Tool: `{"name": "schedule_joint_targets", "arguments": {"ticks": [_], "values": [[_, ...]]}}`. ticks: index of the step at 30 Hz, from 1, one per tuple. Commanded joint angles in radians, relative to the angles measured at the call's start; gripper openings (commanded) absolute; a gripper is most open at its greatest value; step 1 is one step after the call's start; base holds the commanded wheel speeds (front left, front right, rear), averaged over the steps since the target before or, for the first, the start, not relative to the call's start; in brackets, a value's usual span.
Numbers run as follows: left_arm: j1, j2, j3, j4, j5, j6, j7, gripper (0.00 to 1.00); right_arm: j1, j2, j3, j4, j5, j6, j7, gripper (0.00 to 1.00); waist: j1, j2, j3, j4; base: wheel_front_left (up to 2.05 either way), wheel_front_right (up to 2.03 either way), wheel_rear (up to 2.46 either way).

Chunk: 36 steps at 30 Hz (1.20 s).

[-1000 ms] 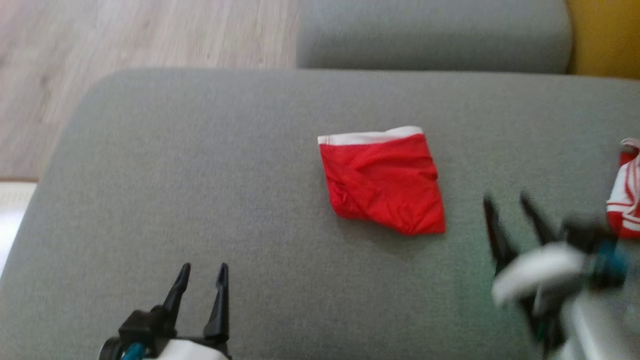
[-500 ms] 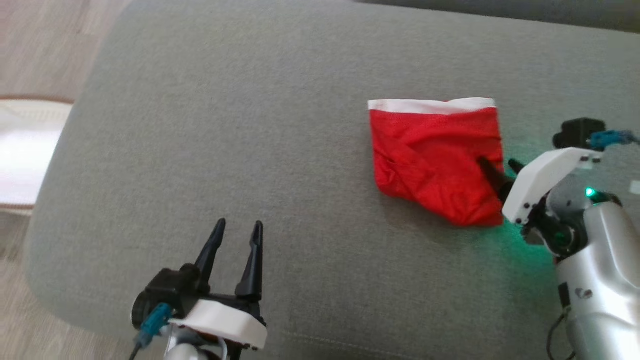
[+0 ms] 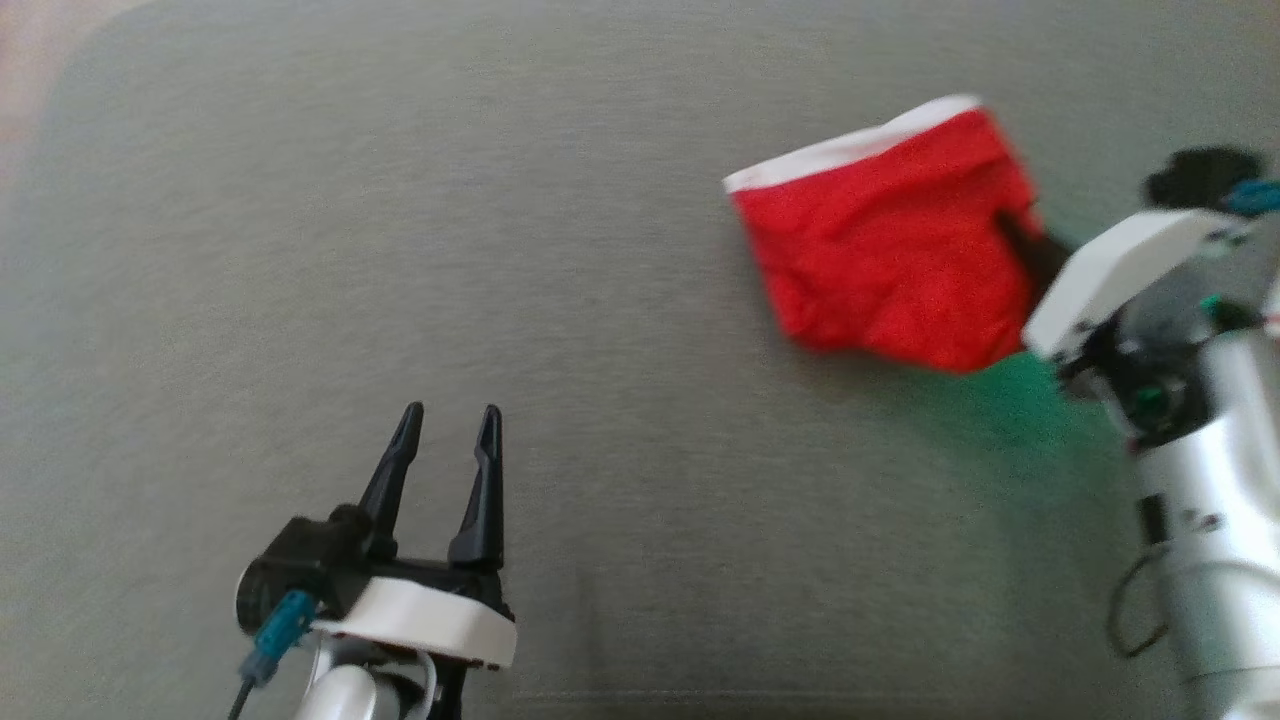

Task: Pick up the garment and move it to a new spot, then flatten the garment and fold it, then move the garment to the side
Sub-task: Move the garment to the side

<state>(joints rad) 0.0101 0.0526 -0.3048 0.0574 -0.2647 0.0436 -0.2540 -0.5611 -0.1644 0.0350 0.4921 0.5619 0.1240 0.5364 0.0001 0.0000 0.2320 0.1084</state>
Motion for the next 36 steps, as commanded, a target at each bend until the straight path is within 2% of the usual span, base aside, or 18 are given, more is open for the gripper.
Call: {"name": "schedule_joint_targets", "arguments": {"ticks": [1,4,8,15,20,21,22,25,28,32,36], "values": [[-0.046,-0.002,0.035,-0.041,0.013,-0.009,-0.008,1.0,-0.051,-0.041,0.007,-0.057,-0.01,0.007,-0.01,0.0,-0.0001,0.0,0.025,-0.131,0.0,0.0,0.0],[-0.074,-0.002,0.028,-0.046,0.027,-0.025,-0.008,1.0,-0.075,-0.121,-0.013,-0.082,-0.044,0.007,-0.014,0.0,-0.0001,0.0,0.049,-0.193,0.0,0.0,0.0],[-0.11,-0.002,0.013,-0.049,0.034,-0.041,-0.008,1.0,-0.11,-0.206,-0.069,-0.079,-0.092,0.007,-0.027,0.0,-0.0001,0.0,0.081,-0.228,0.0,0.0,0.0],[-0.109,-0.002,-0.008,-0.037,0.04,-0.048,-0.008,1.0,-0.155,-0.298,-0.161,-0.029,-0.212,0.007,-0.03,0.0,-0.0001,0.0,0.11,-0.222,0.0,0.0,0.0],[-0.092,-0.002,-0.006,-0.031,0.039,-0.046,-0.008,1.0,-0.159,-0.349,-0.267,0.039,-0.366,0.007,-0.044,0.02,-0.0001,0.0,0.121,-0.199,0.0,0.0,0.0],[-0.09,-0.002,-0.004,-0.032,0.039,-0.046,-0.008,1.0,-0.156,-0.361,-0.281,0.044,-0.408,0.007,-0.056,0.37,-0.0001,0.0,0.122,-0.198,0.0,0.0,0.0],[-0.089,-0.002,-0.002,-0.033,0.04,-0.047,-0.008,1.0,-0.153,-0.37,-0.295,0.048,-0.451,0.007,-0.068,1.0,-0.0001,0.0,0.123,-0.197,0.0,0.0,0.0],[-0.085,-0.002,0.007,-0.033,0.043,-0.05,-0.008,1.0,-0.148,-0.373,-0.333,0.041,-0.571,0.007,-0.118,1.0,-0.0001,0.0,0.12,-0.199,0.0,0.0,0.0],[-0.08,-0.002,0.018,-0.034,0.045,-0.049,-0.008,1.0,-0.14,-0.342,-0.345,0.018,-0.648,0.007,-0.172,1.0,-0.0001,0.0,0.101,-0.208,0.0,0.0,0.0],[-0.074,-0.002,0.024,-0.053,0.037,-0.045,-0.008,1.0,-0.113,-0.292,-0.323,-0.046,-0.68,0.007,-0.26,1.0,-0.0001,0.0,0.064,-0.215,0.0,0.0,0.0],[-0.061,-0.002,0.032,-0.065,0.02,-0.027,-0.008,1.0,-0.044,-0.245,-0.281,-0.146,-0.65,0.007,-0.334,1.0,-0.0001,0.0,0.011,-0.2,0.0,0.0,0.0]]}}
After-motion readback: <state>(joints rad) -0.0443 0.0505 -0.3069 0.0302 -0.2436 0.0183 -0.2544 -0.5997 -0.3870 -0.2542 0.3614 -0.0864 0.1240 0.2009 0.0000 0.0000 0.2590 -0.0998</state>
